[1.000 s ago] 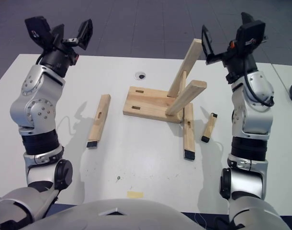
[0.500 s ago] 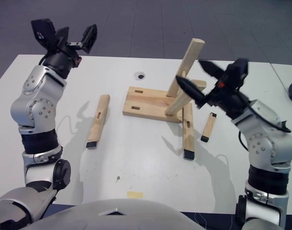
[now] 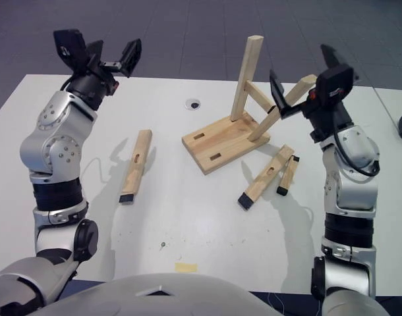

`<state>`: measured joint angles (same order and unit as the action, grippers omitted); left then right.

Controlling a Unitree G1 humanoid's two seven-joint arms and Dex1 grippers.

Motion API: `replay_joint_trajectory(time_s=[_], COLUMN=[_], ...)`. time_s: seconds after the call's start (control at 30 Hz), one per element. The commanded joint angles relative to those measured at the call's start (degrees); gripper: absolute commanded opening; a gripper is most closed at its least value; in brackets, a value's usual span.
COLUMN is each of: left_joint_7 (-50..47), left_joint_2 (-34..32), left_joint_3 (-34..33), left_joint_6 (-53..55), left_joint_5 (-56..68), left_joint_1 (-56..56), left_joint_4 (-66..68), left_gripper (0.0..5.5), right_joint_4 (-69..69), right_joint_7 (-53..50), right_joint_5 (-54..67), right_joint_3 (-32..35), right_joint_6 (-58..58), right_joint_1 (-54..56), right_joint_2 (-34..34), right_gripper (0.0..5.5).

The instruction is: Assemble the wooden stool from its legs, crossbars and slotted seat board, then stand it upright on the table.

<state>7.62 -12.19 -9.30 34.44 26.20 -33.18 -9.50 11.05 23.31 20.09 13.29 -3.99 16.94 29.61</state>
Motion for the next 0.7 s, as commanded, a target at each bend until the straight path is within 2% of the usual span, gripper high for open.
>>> replay_joint_trajectory(time_s=[0.03, 0.17, 0.27, 0.43, 0.5, 0.57, 0.7], left_joint_7=[0.45, 1.0, 1.49, 2.16, 3.08, 3.84, 4.63], left_joint_2=[-0.06, -0.37, -0.38, -0.49, -0.5, -0.56, -0.61], left_joint_3=[0.56, 0.77, 1.41, 2.52, 3.25, 3.68, 4.21], left_joint_6=[0.46, 0.44, 0.73, 1.72, 1.94, 2.08, 2.38], left_joint_5=[-0.61, -0.89, -0.97, -1.03, -0.95, -0.94, -1.09], left_joint_1=[1.09, 1.25, 1.33, 1.32, 0.66, 0.15, 0.27], left_joint_4=[0.03, 0.45, 0.75, 0.57, 1.18, 1.8, 1.82], left_gripper=[5.4, 5.4, 5.4, 5.4, 5.4, 5.4, 5.4], right_joint_4=[5.3, 1.4, -9.2, -34.54, -40.58, -45.0, -45.58], right_joint_7=[1.2, 2.16, 1.85, -0.37, -1.35, -1.68, 3.87], right_joint_5=[2.93, 0.38, -2.38, -7.53, -8.78, -10.32, -15.2], right_joint_3=[-4.24, -12.36, -16.88, -17.15, -16.31, -16.41, -23.05], right_joint_6=[-6.28, -14.94, -18.85, -14.89, -12.56, -10.82, -11.13], right_joint_1=[-0.36, -5.35, -4.15, 6.73, 9.34, 10.68, 7.82], right_joint_2=[-1.96, -3.22, -6.22, -11.28, -12.22, -12.63, -12.2], right_gripper=[5.39, 5.39, 5.39, 5.39, 5.39, 5.39, 5.39])
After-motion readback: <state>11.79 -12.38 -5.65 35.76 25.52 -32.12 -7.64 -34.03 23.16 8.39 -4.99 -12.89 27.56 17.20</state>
